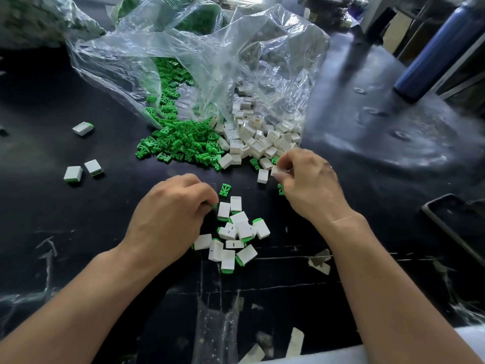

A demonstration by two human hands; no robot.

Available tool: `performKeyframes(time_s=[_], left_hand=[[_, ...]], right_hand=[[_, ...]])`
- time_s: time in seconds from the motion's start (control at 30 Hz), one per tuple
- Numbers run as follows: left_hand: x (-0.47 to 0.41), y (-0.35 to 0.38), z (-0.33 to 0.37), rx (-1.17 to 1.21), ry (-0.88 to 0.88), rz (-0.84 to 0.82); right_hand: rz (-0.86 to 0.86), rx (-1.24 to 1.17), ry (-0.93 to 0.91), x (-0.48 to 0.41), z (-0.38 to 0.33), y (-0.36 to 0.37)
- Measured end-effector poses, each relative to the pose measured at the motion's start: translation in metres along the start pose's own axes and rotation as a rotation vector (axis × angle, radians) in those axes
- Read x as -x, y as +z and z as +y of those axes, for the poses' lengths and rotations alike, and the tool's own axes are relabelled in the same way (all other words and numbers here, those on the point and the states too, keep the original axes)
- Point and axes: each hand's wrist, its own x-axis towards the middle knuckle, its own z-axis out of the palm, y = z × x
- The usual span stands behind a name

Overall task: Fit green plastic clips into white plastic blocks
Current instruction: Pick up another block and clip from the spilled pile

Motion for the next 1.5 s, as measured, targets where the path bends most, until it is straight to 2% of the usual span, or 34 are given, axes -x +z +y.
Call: performKeyframes(time_s=[0.1, 0.23, 0.3, 0.4, 0.5, 0.7, 1.03, 1.37, 1.5], left_hand=[[-0.002, -0.003, 0.001, 0.172, -0.167, 0.118], [-0.007, -0.009, 0.005, 0.708, -0.422, 0.137], [-0.008, -0.012, 0.009, 0.945, -0.447, 0.111], [-0.007, -0.012, 0.014, 1.122, -0.452, 0.062], [-0.005, -0.011, 0.018, 1.157, -0.432, 0.021], [-0.003, -0.010, 0.021, 1.206, -0.406, -0.011], [-0.005, -0.010, 0.020, 1.197, -0.494, 0.119], [-0.005, -0.011, 0.022, 1.131, -0.474, 0.103], [-0.004, -0.009, 0.023, 1.132, -0.463, 0.083]], right_hand=[[0.052, -0.159, -0.028, 0.004, -0.004, -0.006], [-0.020, -0.519, -0.092, 0.013, -0.019, -0.008], [-0.050, -0.625, -0.136, 0.018, -0.027, -0.005], [-0.099, -0.771, -0.131, 0.023, -0.035, -0.001], [-0.140, -0.847, -0.114, 0.025, -0.038, 0.000], [-0.139, -0.843, -0.155, 0.028, -0.041, 0.000], [-0.217, -0.860, -0.205, 0.030, -0.041, -0.002], [-0.226, -0.927, -0.174, 0.029, -0.040, -0.002], [-0.279, -0.970, -0.177, 0.029, -0.040, -0.006]])
